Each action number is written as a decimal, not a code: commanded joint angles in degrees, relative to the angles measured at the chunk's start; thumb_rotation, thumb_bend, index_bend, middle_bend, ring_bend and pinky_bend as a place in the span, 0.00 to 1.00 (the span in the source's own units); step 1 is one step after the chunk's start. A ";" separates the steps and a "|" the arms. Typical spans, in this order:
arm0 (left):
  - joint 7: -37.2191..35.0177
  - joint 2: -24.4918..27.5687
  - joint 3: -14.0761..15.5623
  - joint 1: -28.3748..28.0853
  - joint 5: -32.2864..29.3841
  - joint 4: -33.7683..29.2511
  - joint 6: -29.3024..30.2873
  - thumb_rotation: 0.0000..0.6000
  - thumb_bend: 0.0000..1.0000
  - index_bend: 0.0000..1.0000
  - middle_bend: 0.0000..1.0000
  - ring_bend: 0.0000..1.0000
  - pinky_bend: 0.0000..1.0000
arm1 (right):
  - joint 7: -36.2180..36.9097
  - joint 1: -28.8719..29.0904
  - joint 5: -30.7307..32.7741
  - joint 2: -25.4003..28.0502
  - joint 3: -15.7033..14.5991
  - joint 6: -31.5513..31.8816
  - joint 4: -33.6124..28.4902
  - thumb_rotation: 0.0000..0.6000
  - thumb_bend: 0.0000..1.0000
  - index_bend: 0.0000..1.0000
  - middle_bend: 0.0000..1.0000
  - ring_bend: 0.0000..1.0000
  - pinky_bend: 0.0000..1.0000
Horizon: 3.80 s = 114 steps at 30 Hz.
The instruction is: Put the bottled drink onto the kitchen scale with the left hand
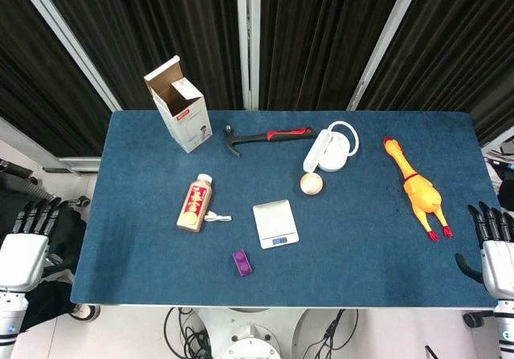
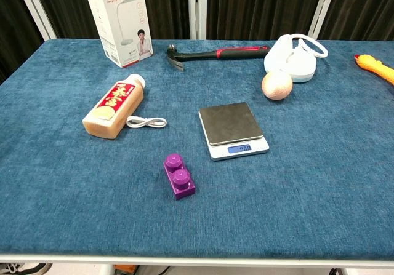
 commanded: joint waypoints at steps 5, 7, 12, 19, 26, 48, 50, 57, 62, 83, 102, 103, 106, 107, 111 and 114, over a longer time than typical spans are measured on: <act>0.23 0.48 0.87 -0.66 -0.27 -0.76 -2.45 1.00 0.06 0.04 0.06 0.00 0.00 | 0.27 -0.14 0.70 -0.64 0.01 -0.52 0.50 1.00 0.17 0.00 0.00 0.00 0.00; 0.58 0.40 0.79 -0.82 -0.11 -0.88 -2.46 1.00 0.06 0.04 0.06 0.00 0.00 | 0.35 -0.17 0.54 -0.64 -0.01 -0.46 0.64 1.00 0.17 0.00 0.00 0.00 0.00; 0.63 1.17 0.89 -1.71 2.07 -2.65 -2.26 1.00 0.06 0.04 0.06 0.00 0.00 | 1.55 -0.54 0.54 -0.31 0.14 0.01 1.05 1.00 0.17 0.00 0.00 0.00 0.00; 2.11 1.54 0.74 -2.84 4.38 -4.42 -2.04 1.00 0.06 0.04 0.06 0.00 0.00 | 2.09 -0.91 0.87 -0.14 0.18 0.10 1.06 1.00 0.17 0.00 0.00 0.00 0.00; 1.41 -1.54 -2.60 -5.45 0.75 -5.94 -4.22 1.00 0.00 0.07 0.10 0.00 0.00 | 2.73 -1.03 1.42 -0.60 0.20 -0.43 1.83 1.00 0.17 0.00 0.00 0.00 0.00; 23.51 -16.24 -16.30 -26.11 -33.03 -16.24 -21.49 0.54 0.00 0.16 0.21 0.07 0.00 | 4.65 -1.08 2.69 -1.36 0.45 -1.94 3.65 1.00 0.17 0.00 0.00 0.00 0.00; 25.95 -18.78 -15.96 -27.29 -36.51 -14.77 -20.85 0.51 0.00 0.15 0.21 0.07 0.00 | 5.10 -0.98 2.71 -1.65 0.39 -2.35 4.23 1.00 0.17 0.00 0.00 0.00 0.00; 32.26 -26.32 -15.02 -30.87 -44.31 -9.66 -18.63 0.46 0.00 0.13 0.17 0.04 0.00 | 6.72 -1.00 3.71 -2.08 0.46 -3.59 6.61 1.00 0.17 0.00 0.00 0.00 0.00; 35.32 -29.58 -14.89 -32.92 -47.35 -5.89 -17.55 0.47 0.00 0.12 0.17 0.04 0.00 | 8.30 -1.11 3.93 -2.32 0.67 -3.78 7.90 1.00 0.17 0.00 0.00 0.00 0.00; 38.97 -35.27 -15.78 -36.40 -56.23 3.14 -17.98 0.47 0.00 0.11 0.17 0.04 0.00 | 11.05 -1.11 2.32 -1.42 0.88 -3.39 8.36 1.00 0.17 0.00 0.00 0.00 0.00; 43.63 -36.53 -14.57 -39.58 -60.55 8.34 -20.37 0.47 0.00 0.10 0.18 0.07 0.14 | 9.66 -0.68 3.75 -1.37 0.69 -5.52 7.46 1.00 0.17 0.00 0.00 0.00 0.00; 43.91 -36.42 -14.61 -39.63 -60.93 8.45 -20.33 0.47 0.00 0.10 0.19 0.09 0.16 | 9.65 -0.61 4.03 -1.40 0.70 -5.87 7.53 1.00 0.17 0.00 0.00 0.00 0.00; 44.63 -35.90 -15.03 -39.75 -62.59 8.27 -20.30 0.50 0.00 0.12 0.25 0.17 0.25 | 9.71 -0.43 4.62 -1.46 0.75 -6.64 7.57 1.00 0.17 0.00 0.00 0.00 0.00; 44.80 -35.67 -15.12 -39.80 -62.92 8.08 -20.30 0.61 0.00 0.14 0.29 0.22 0.29 | 9.66 -0.39 4.68 -1.47 0.74 -6.77 7.57 1.00 0.17 0.00 0.00 0.00 0.00; 46.34 -35.10 -14.83 -40.10 -64.09 7.72 -19.63 1.00 0.04 0.27 0.40 0.38 0.45 | 9.27 -0.27 4.97 -1.45 0.76 -7.11 7.40 1.00 0.17 0.00 0.00 0.00 0.00; 46.87 -34.90 -14.56 -40.26 -64.36 7.80 -19.39 1.00 0.11 0.33 0.45 0.43 0.52 | 8.97 -0.21 5.23 -1.39 0.77 -7.36 7.16 1.00 0.17 0.00 0.00 0.00 0.00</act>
